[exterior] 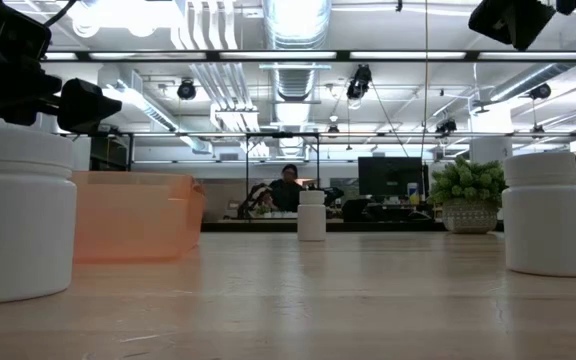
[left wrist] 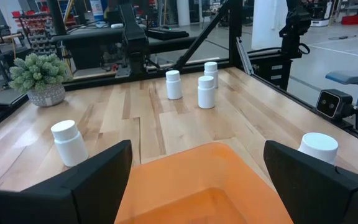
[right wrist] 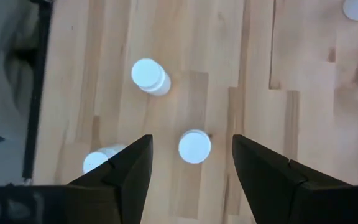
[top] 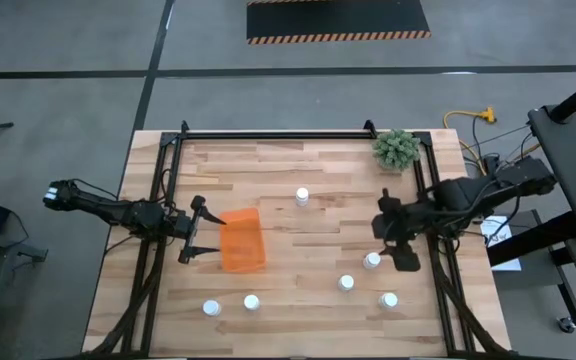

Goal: Pick and place pill bottles into a basket
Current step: Put the white medicine bottle into the orange bin

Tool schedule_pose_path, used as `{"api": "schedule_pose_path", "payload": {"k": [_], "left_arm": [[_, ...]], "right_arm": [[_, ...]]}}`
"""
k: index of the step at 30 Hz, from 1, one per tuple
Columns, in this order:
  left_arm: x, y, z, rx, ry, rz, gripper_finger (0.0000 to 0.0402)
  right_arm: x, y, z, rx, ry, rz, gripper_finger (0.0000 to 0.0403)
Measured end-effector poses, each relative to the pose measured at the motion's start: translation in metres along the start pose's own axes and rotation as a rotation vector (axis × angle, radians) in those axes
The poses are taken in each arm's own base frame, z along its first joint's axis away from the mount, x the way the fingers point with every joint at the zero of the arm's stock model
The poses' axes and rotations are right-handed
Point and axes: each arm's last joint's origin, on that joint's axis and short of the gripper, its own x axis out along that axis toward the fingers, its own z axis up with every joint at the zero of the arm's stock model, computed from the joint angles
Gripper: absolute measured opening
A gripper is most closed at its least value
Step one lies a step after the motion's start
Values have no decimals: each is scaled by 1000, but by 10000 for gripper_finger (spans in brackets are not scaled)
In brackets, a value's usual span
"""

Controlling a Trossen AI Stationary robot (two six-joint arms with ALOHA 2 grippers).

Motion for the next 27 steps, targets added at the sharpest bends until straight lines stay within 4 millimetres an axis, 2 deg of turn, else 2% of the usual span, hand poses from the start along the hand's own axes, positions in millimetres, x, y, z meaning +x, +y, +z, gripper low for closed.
{"api": "schedule_pose_path", "payload": {"k": [9,16,27], "left_arm": [[0,0,0,0,0,0,345],[0,0,0,0,0,0,345],[0,0,0,0,-1,0,345]], "right_arm": [[30,11,3,-23,108,-45,210],[57,10,-6,-42,199,-72,210],[76,5,-16,-67,177,-65,210]]}}
